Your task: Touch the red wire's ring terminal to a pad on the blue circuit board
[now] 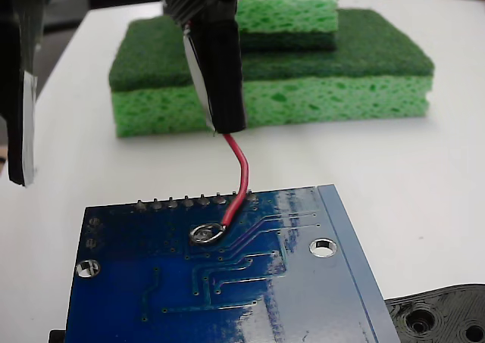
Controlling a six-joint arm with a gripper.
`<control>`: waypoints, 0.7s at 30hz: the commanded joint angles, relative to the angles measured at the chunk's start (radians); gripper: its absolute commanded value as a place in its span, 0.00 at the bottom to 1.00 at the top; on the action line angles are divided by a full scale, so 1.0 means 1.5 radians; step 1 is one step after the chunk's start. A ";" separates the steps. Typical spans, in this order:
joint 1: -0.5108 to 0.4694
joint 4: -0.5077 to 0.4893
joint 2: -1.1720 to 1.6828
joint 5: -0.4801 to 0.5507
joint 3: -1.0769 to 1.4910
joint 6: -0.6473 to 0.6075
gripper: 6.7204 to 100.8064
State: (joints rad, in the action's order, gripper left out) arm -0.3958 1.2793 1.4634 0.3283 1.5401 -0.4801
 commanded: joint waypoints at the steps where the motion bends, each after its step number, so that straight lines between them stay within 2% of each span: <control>1: 0.000 -0.001 0.003 0.003 -0.005 -0.001 0.99; 21: 0.006 0.004 0.006 -0.003 -0.012 0.003 0.99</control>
State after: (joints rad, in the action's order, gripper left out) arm -0.3866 1.2855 1.4634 0.3237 1.5309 -0.4755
